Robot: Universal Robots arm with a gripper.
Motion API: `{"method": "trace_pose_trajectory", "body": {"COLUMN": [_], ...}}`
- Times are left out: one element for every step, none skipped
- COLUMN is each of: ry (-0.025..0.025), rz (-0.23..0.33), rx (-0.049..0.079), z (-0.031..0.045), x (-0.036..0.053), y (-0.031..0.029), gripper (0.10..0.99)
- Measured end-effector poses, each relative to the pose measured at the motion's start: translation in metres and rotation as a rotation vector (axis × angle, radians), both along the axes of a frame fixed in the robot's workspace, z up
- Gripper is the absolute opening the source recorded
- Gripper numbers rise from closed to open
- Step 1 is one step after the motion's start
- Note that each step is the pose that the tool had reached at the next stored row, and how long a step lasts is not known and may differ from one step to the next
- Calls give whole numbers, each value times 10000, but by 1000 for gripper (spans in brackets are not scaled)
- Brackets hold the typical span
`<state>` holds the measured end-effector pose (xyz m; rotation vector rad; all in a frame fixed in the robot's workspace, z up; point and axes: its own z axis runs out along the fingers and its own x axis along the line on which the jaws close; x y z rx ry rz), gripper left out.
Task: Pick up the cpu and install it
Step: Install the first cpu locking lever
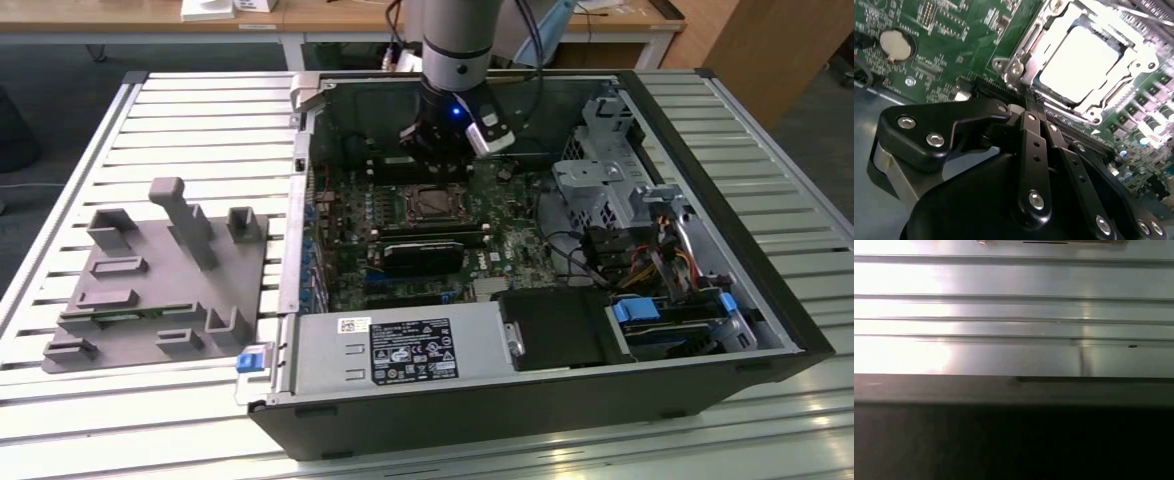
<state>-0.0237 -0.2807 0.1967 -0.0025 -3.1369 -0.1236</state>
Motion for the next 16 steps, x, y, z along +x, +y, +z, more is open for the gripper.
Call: {"method": "trace_pose_trajectory", "body": {"ry": [-2,-7,-5,-1,-1,-1,1,1,-1,-1,1,2,2,1,1,1], "rz": [0,-1,-2,-1,0,0,-1,0,0,0,2,2,0,0,-1,-2], "rx": [33,54,58,53,56,59,60,63,67,68,66,64,64,64,64,66], "z": [4,10,20,32,45,59,72,76,75,75,75,76,76,75,75,74], "x": [1,1,1,0,0,0,0,0,0,0,0,0,0,0,2,3], "y": [1,3,2,0,0,0,0,0,0,-1,-6,-14,-22,-29,-40,-51], "gripper": [106,106,106,106,106,106,106,106,106,106,106,106,106,106,106,106]}}
